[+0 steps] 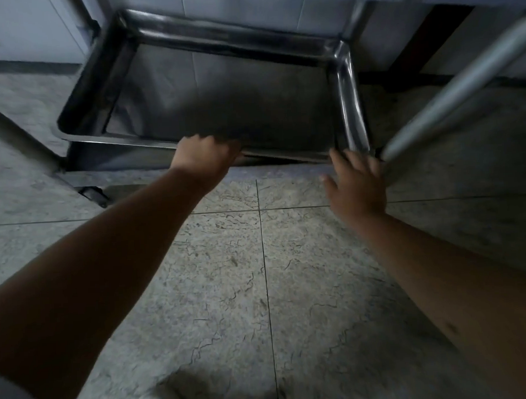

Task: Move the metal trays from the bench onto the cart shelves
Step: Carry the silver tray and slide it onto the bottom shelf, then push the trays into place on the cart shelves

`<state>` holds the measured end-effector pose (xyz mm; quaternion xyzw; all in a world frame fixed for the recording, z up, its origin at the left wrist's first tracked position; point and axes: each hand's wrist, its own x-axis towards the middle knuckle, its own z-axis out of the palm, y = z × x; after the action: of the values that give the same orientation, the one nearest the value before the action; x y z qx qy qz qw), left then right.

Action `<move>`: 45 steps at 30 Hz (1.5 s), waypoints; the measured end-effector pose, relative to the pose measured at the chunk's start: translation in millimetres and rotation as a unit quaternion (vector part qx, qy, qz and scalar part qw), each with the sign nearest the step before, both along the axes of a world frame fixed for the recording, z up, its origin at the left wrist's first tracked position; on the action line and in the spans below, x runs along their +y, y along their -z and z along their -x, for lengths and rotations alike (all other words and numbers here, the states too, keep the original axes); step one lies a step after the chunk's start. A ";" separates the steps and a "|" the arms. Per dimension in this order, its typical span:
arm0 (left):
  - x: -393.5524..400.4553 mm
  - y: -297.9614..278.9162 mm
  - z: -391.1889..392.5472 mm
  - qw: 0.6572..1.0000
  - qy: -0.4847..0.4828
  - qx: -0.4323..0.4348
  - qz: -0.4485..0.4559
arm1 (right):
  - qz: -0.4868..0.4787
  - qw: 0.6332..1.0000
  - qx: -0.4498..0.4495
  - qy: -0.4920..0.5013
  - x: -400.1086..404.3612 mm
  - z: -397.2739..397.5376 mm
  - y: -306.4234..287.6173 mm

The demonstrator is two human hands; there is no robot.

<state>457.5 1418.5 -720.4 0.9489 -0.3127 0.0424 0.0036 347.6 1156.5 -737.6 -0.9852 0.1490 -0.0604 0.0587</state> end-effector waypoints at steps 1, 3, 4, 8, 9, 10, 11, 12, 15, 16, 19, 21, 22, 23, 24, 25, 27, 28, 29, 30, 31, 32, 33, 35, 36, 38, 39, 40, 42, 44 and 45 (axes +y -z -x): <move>-6.6 2.4 -3.1 1.000 -0.007 0.021 -0.017 | 0.005 0.999 0.039 -0.018 -1.5 -5.5 4.4; -16.8 8.4 -6.7 0.997 -0.021 0.057 -0.055 | -0.019 0.995 0.095 -0.010 -5.1 -21.0 11.5; -20.0 11.1 -7.6 0.996 -0.027 0.065 -0.059 | -0.019 0.992 0.123 -0.008 -7.1 -28.2 15.2; -27.0 15.7 -16.5 0.996 -0.042 0.074 -0.006 | 0.007 0.981 0.191 -0.037 -17.1 -38.4 25.8; -27.8 15.8 -19.1 0.996 -0.046 0.081 0.013 | 0.013 0.979 0.199 -0.047 -19.6 -40.0 27.1; -28.3 15.9 -22.2 0.994 -0.050 0.091 0.031 | 0.015 0.977 0.205 -0.053 -22.2 -42.2 27.5; -28.7 16.1 -25.6 0.992 -0.053 0.101 0.050 | 0.013 0.976 0.211 -0.057 -24.0 -45.2 27.4; -29.4 16.5 -29.1 0.990 -0.057 0.114 0.066 | 0.010 0.974 0.218 -0.059 -25.5 -49.0 26.1; -32.1 20.8 -36.0 0.983 -0.053 0.158 0.083 | -0.006 0.966 0.250 -0.067 -28.2 -57.6 21.5; -31.8 24.5 -37.0 0.982 -0.043 0.166 0.075 | -0.008 0.964 0.257 -0.067 -29.1 -58.2 19.7; -20.1 37.4 -27.0 0.984 -0.039 0.173 0.037 | -0.021 0.958 0.280 -0.066 -29.6 -59.4 13.5; -9.5 44.7 -13.8 0.988 -0.048 0.145 0.037 | -0.033 0.952 0.297 -0.062 -28.3 -61.9 5.8; -5.0 47.4 -7.1 0.989 -0.052 0.134 0.045 | -0.028 0.952 0.298 -0.060 -27.1 -61.8 2.1; -0.7 48.3 -1.0 0.988 -0.062 0.130 0.057 | -0.011 0.955 0.290 -0.060 -24.8 -60.3 0.1; 3.9 47.6 3.9 0.986 -0.078 0.133 0.068 | 0.012 0.959 0.275 -0.066 -21.7 -56.6 -0.8; 8.7 45.2 7.7 0.983 -0.096 0.138 0.074 | 0.031 0.961 0.263 -0.076 -17.6 -51.6 -1.1; 19.1 35.9 16.5 0.981 -0.124 0.142 0.046 | 0.040 0.955 0.279 -0.094 -5.8 -39.6 -3.5; 25.3 29.3 22.0 0.981 -0.133 0.142 0.020 | 0.034 0.949 0.296 -0.100 0.6 -33.6 -5.9; 32.0 21.4 27.8 0.980 -0.139 0.141 -0.007 | 0.027 0.945 0.311 -0.102 6.8 -28.9 -9.9; 39.0 11.4 34.8 0.979 -0.142 0.144 -0.031 | 0.019 0.941 0.323 -0.104 13.1 -24.9 -17.0; 45.8 -1.0 42.8 0.977 -0.144 0.151 -0.048 | 0.009 0.937 0.333 -0.106 19.3 -21.3 -27.3; 51.7 -16.7 51.8 0.974 -0.149 0.162 -0.059 | 0.003 0.933 0.342 -0.110 25.5 -16.9 -41.0; 57.0 -36.0 62.3 0.970 -0.155 0.177 -0.066 | 0.001 0.930 0.349 -0.113 31.6 -10.3 -57.2; 64.3 -78.0 83.0 0.962 -0.165 0.202 -0.079 | -0.006 0.925 0.361 -0.117 43.2 5.2 -91.0; 67.8 -101.4 92.6 0.959 -0.167 0.212 -0.082 | -0.015 0.923 0.367 -0.117 49.9 13.1 -110.8; 73.5 -154.3 109.9 0.955 -0.167 0.228 -0.088 | -0.036 0.918 0.377 -0.116 64.7 28.2 -157.4; 76.4 -184.0 118.2 0.953 -0.165 0.237 -0.090 | -0.049 0.916 0.380 -0.119 72.8 35.7 -184.8; 78.6 -214.0 126.2 0.951 -0.164 0.247 -0.092 | -0.063 0.915 0.379 -0.122 80.1 43.2 -213.2; 82.2 -273.4 141.3 0.947 -0.159 0.261 -0.099 | -0.084 0.916 0.369 -0.133 91.6 58.3 -270.1; 86.1 -334.9 155.3 0.944 -0.149 0.276 -0.106 | -0.084 0.914 0.366 -0.154 97.3 73.4 -328.6; 89.2 -366.1 161.8 0.941 -0.145 0.286 -0.106 | -0.078 0.912 0.366 -0.167 98.6 80.3 -357.2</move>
<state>295.8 1507.7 -354.3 0.9510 -0.1606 -0.2639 -0.0140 267.3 1255.0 -380.3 -0.9412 -0.0029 0.3265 0.0863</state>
